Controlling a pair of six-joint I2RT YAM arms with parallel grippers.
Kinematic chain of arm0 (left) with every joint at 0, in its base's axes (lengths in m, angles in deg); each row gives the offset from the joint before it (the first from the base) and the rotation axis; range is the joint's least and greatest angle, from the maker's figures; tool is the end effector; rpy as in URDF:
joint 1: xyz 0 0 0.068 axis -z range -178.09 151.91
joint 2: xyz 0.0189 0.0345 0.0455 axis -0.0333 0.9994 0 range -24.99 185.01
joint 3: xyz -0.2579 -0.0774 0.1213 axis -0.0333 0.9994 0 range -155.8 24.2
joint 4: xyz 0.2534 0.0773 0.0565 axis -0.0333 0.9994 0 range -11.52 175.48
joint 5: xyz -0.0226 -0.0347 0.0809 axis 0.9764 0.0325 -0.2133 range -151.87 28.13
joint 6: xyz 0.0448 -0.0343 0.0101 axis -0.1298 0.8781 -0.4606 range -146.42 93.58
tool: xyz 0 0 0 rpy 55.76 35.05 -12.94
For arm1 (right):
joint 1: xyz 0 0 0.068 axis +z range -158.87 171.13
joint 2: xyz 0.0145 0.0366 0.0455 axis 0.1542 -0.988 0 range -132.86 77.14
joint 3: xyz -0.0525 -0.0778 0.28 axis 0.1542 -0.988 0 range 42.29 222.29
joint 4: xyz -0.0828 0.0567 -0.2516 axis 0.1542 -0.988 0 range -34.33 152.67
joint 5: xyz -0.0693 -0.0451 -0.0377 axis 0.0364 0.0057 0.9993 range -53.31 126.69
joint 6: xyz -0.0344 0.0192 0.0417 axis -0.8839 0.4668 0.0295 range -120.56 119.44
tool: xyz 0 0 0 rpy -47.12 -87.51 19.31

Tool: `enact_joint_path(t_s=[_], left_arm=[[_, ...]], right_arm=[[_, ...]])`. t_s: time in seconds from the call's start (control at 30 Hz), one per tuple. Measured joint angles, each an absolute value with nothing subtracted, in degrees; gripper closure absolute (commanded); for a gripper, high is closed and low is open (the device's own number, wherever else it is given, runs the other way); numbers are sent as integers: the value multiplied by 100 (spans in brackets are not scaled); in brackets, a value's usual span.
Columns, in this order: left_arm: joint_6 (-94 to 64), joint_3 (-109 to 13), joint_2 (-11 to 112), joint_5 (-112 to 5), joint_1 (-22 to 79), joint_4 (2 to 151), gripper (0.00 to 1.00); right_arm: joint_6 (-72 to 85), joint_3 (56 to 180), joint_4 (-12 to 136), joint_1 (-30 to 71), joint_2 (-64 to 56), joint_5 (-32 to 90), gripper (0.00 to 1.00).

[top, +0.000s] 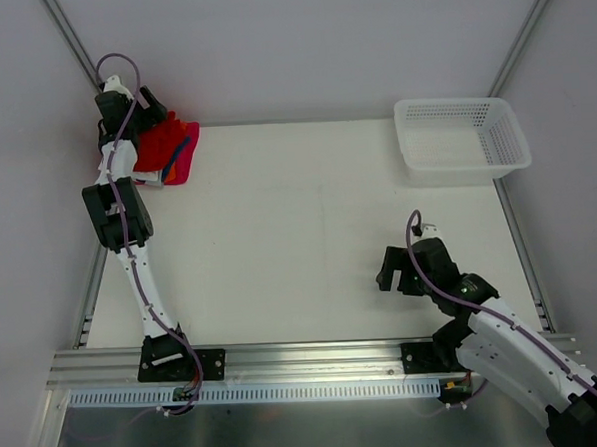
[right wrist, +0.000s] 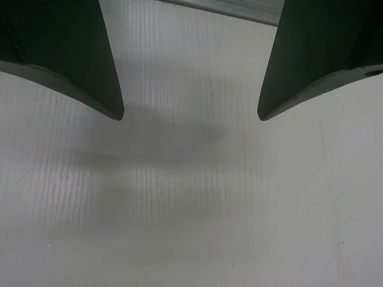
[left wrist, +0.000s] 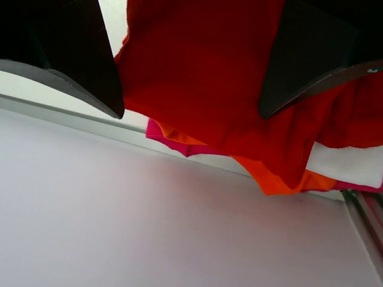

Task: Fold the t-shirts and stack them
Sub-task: Put the neatly folded tshirt into the corner of the board with the left arm

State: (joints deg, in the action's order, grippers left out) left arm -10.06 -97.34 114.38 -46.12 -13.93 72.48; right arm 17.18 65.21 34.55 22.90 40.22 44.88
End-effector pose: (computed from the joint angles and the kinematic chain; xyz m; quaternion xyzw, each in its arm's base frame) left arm 0.5896 0.1558 0.2564 -0.1302 0.7627 -0.1092 0.6240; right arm 0.1195 0.0673 0.2059 -0.0826 0.9084 0.1102 0.3948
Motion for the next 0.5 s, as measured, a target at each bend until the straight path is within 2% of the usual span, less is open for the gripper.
enact_joint_path(t_s=[0.5], left_arm=[[-1369,-9828,11514,-5487,-1487,6927,1]], right_arm=[[1691,6746,4076,2290,2844,4479,1]])
